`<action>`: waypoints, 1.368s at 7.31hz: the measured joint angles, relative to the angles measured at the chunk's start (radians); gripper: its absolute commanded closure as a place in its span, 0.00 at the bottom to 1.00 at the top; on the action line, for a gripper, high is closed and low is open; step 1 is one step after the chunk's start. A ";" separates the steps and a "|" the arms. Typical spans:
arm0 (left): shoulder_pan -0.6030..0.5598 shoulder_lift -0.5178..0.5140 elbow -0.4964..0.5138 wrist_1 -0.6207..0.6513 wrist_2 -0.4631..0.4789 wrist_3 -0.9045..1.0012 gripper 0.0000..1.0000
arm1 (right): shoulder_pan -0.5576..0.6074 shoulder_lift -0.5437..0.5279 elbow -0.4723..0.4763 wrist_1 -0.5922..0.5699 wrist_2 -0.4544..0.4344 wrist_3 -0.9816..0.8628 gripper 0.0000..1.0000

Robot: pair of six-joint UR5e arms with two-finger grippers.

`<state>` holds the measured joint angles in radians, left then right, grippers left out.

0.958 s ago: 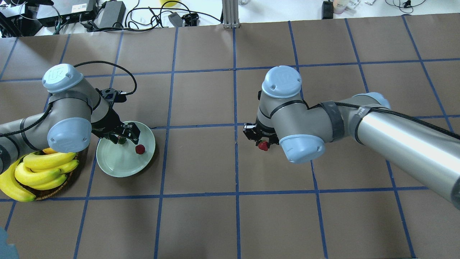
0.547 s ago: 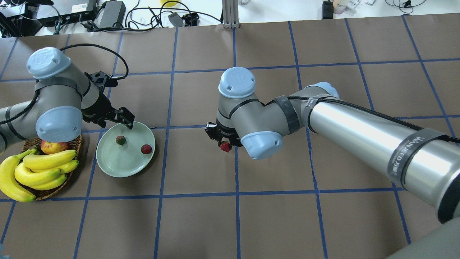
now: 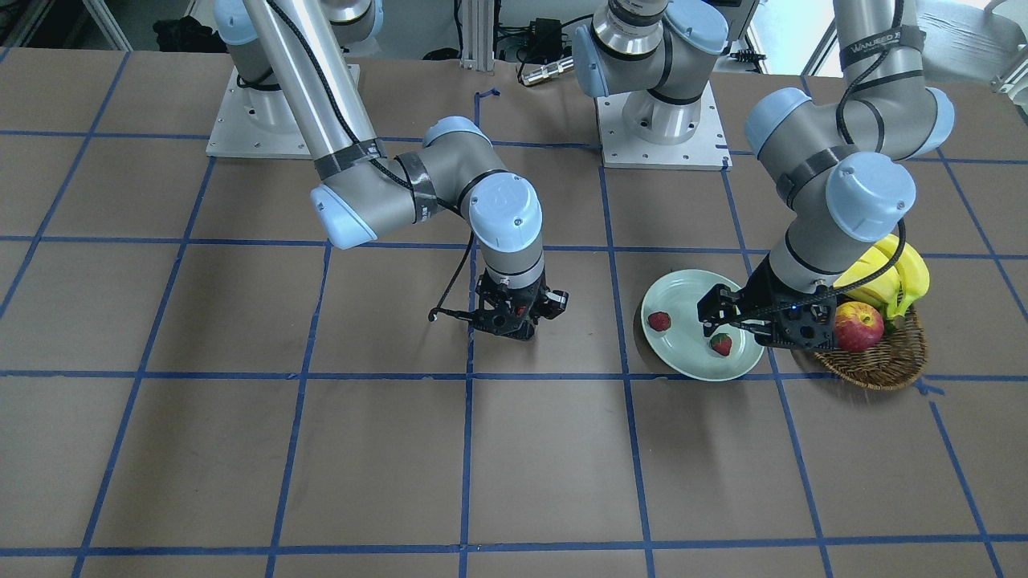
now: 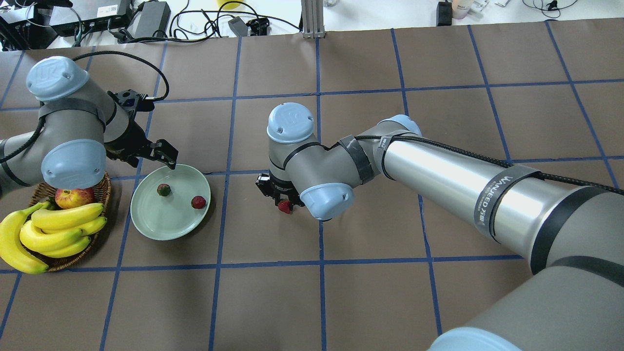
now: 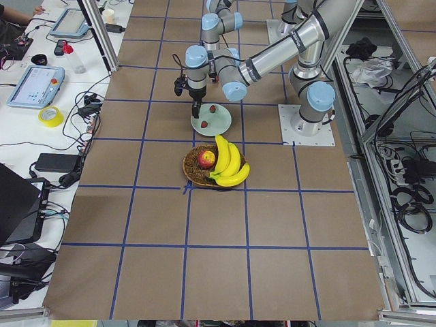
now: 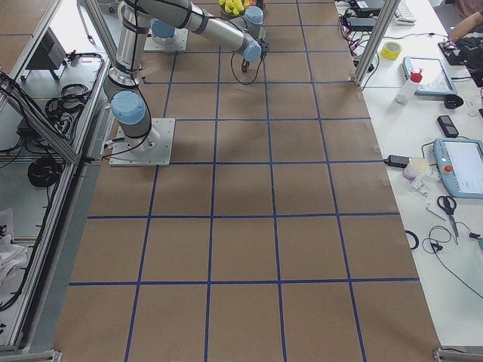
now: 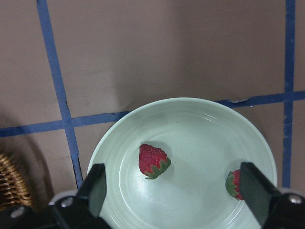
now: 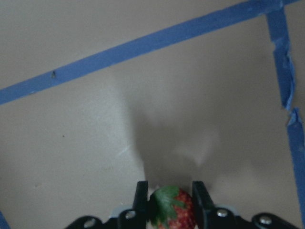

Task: Collect all strawberries into plate
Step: 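Set the last strawberry at the table center with the right gripper and open it, then grasp the center strawberry with the left gripper while the right arm withdraws to rest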

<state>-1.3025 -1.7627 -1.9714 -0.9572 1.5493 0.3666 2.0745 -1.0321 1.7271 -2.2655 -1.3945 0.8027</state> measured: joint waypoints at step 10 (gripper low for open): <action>-0.495 -0.013 0.004 -0.001 -0.032 -0.713 0.10 | -0.450 -0.400 -0.041 0.455 -0.164 -0.625 0.00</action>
<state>-1.7974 -1.7757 -1.9676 -0.9586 1.5177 -0.3466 1.6248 -1.4323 1.6865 -1.8106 -1.5583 0.1782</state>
